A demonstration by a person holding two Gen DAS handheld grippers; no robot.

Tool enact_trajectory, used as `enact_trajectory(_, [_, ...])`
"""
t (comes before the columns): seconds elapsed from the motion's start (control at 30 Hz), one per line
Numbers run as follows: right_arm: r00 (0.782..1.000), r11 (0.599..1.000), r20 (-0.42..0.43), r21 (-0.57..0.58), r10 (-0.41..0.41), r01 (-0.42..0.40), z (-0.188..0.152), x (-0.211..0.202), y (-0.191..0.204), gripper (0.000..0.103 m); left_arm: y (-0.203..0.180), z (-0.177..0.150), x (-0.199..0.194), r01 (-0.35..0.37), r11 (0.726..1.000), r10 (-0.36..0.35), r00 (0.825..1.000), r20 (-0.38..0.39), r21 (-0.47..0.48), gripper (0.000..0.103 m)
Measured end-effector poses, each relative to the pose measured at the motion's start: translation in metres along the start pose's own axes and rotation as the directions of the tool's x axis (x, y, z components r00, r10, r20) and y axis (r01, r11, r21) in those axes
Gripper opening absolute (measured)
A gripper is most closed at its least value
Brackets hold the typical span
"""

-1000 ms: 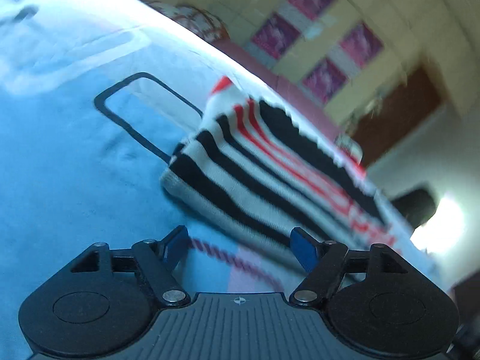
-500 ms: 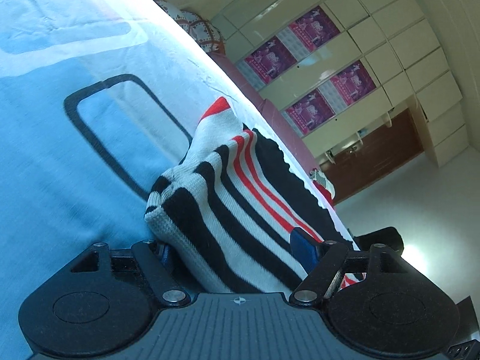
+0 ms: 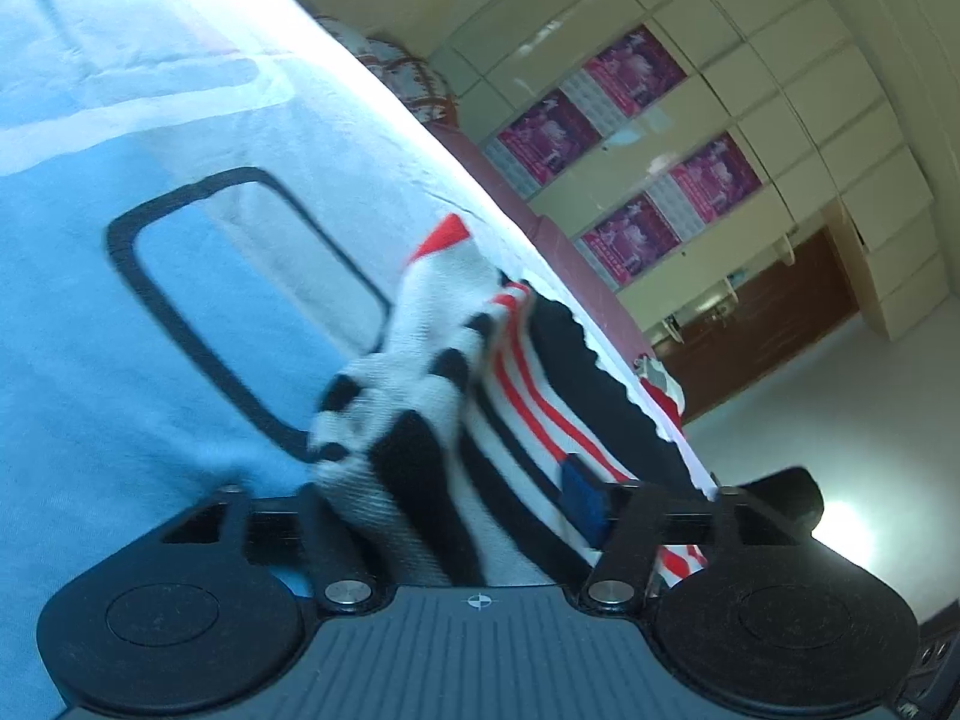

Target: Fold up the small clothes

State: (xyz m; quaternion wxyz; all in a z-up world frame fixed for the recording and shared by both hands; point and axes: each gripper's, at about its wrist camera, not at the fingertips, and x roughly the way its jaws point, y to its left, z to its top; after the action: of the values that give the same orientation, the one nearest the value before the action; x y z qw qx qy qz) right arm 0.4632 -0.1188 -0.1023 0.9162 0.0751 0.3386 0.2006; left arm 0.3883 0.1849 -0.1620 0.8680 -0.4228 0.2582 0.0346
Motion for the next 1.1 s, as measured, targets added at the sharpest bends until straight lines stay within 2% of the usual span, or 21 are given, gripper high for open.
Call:
enact_trajectory(0.07, [1.000, 1.000, -0.011, -0.001, -0.002, 0.002, 0.000, 0.004, 0.001, 0.009, 0.012, 0.002, 0.000, 0.009, 0.999, -0.009, 1.000, -0.003, -0.044, 0.031])
enact_trajectory(0.1, [1.000, 1.000, -0.014, -0.003, -0.001, 0.001, -0.001, 0.006, 0.001, 0.009, 0.017, 0.003, 0.001, 0.020, 0.998, -0.020, 1.000, -0.007, -0.061, 0.027])
enact_trajectory(0.2, [1.000, 1.000, -0.011, -0.021, 0.004, -0.004, -0.002, 0.007, 0.005, 0.009, 0.017, 0.004, 0.004, 0.030, 0.997, -0.031, 0.999, -0.014, -0.073, 0.026])
enact_trajectory(0.37, [1.000, 0.997, -0.022, -0.078, -0.007, 0.005, -0.002, 0.013, 0.013, 0.009, 0.022, 0.001, 0.008, 0.062, 0.985, -0.063, 0.998, 0.000, -0.159, 0.026])
enact_trajectory(0.47, [0.999, 0.996, -0.032, -0.083, -0.011, 0.008, -0.005, 0.016, 0.012, 0.008, 0.015, 0.002, 0.019, 0.041, 0.993, -0.043, 0.999, -0.013, -0.108, 0.026])
enact_trajectory(0.6, [1.000, 0.997, -0.021, -0.076, -0.008, 0.007, -0.004, 0.011, 0.009, 0.009, 0.023, 0.001, 0.019, 0.073, 0.984, -0.071, 0.997, 0.022, -0.160, 0.018])
enact_trajectory(0.73, [0.998, 0.993, -0.057, -0.117, -0.026, 0.020, -0.009, 0.019, 0.008, 0.007, 0.021, 0.001, 0.021, 0.069, 0.988, -0.065, 0.997, 0.034, -0.138, 0.020])
enact_trajectory(0.87, [0.997, 0.959, -0.016, -0.276, -0.076, 0.069, -0.019, 0.019, 0.024, 0.007, 0.023, 0.002, 0.020, 0.052, 0.991, -0.050, 0.999, 0.015, -0.123, 0.020])
enact_trajectory(0.9, [0.996, 0.950, -0.009, -0.300, -0.088, 0.082, -0.020, 0.018, 0.029, 0.010, 0.021, 0.003, 0.020, 0.044, 0.992, -0.043, 0.999, 0.012, -0.116, 0.020])
enact_trajectory(1.03, [0.999, 0.968, -0.016, -0.248, -0.050, 0.044, -0.020, 0.021, 0.019, 0.007, 0.005, 0.008, 0.011, 0.018, 0.999, -0.017, 1.000, 0.023, -0.031, 0.017])
enact_trajectory(1.1, [0.998, 0.975, -0.034, -0.220, -0.044, 0.035, -0.014, 0.023, 0.015, 0.006, -0.025, 0.016, 0.000, 0.044, 0.996, -0.048, 0.997, 0.060, 0.072, 0.017])
